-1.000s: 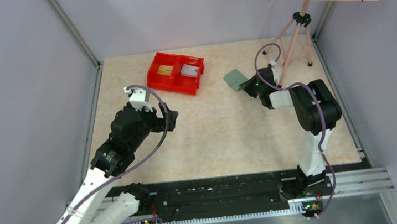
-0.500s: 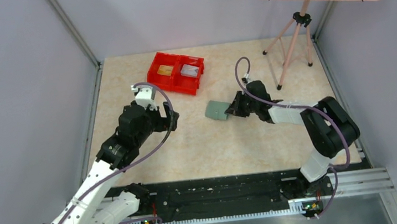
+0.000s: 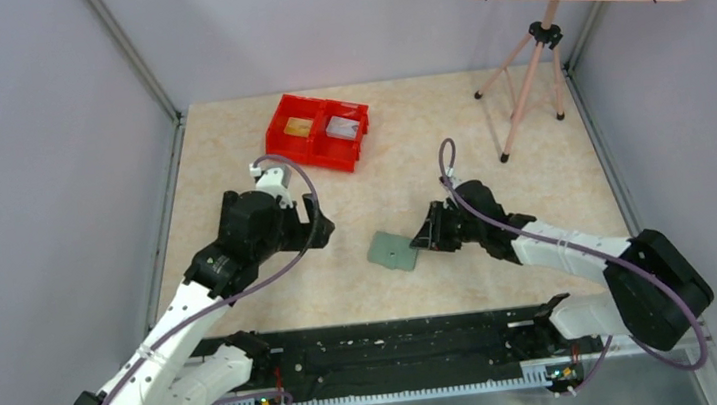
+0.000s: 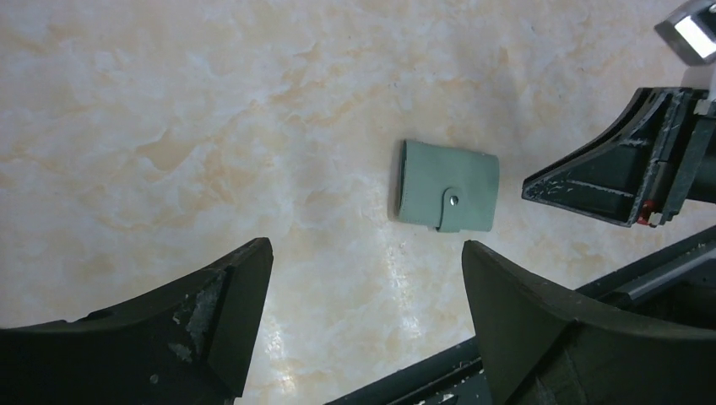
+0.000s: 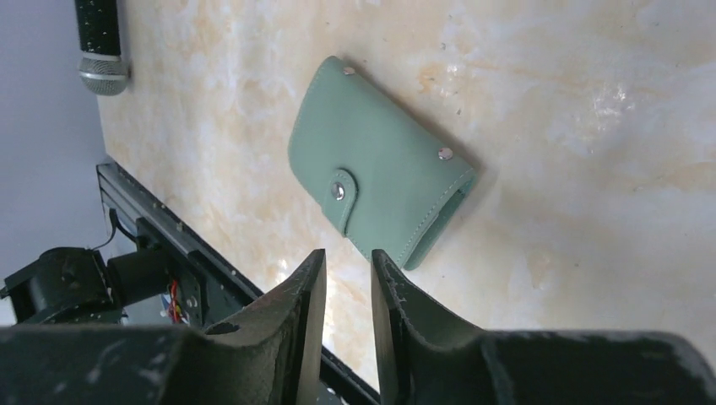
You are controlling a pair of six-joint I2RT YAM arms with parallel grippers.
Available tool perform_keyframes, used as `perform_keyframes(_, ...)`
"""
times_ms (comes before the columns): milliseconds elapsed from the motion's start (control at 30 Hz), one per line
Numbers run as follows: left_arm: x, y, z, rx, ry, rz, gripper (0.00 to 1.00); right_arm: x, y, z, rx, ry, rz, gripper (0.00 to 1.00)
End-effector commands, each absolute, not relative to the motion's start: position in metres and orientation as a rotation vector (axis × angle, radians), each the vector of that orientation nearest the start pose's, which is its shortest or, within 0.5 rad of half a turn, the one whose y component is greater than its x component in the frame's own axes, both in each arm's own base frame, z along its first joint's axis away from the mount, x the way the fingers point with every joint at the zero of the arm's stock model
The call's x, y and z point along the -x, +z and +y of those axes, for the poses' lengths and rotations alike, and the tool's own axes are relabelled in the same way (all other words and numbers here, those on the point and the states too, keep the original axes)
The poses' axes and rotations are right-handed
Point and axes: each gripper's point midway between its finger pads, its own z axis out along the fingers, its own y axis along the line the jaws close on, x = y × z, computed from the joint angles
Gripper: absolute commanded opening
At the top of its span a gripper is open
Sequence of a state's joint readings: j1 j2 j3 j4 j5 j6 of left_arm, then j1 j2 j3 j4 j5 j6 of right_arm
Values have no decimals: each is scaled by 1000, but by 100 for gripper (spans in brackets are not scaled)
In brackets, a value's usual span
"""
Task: Take the credit cards out of the card holder
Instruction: Move the card holder to the center of the board, then open the card holder at the center of the board.
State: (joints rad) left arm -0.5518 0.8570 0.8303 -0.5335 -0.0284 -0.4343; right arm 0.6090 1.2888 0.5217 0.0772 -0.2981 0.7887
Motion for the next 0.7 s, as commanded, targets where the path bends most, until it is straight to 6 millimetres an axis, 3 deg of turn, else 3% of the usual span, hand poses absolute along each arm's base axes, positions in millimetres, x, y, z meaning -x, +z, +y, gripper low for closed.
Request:
perform_keyframes(0, -226, 189, -182, -102, -696, 2235, 87, -221, 98, 247, 13, 990, 2402, 30)
perform_keyframes(167, -223, 161, -198, -102, -773, 2328, 84, -222, 113, 253, 144, 1022, 2330, 35)
perform_keyframes(367, -215, 133, -221, -97, -924, 2408, 81, -240, 118, 280, 305, 1095, 2264, 38)
perform_keyframes(467, -211, 119, -226, -72, -981, 2418, 81, -260, 108, 277, 323, 958, 2296, 46)
perform_keyframes(567, -208, 105, -228, -35, -1004, 2439, 79, -278, 84, 270, 348, 807, 2378, 54)
perform_keyframes(667, -206, 96, -234, -9, -1059, 2443, 77, -284, 66, 275, 392, 806, 2446, 57)
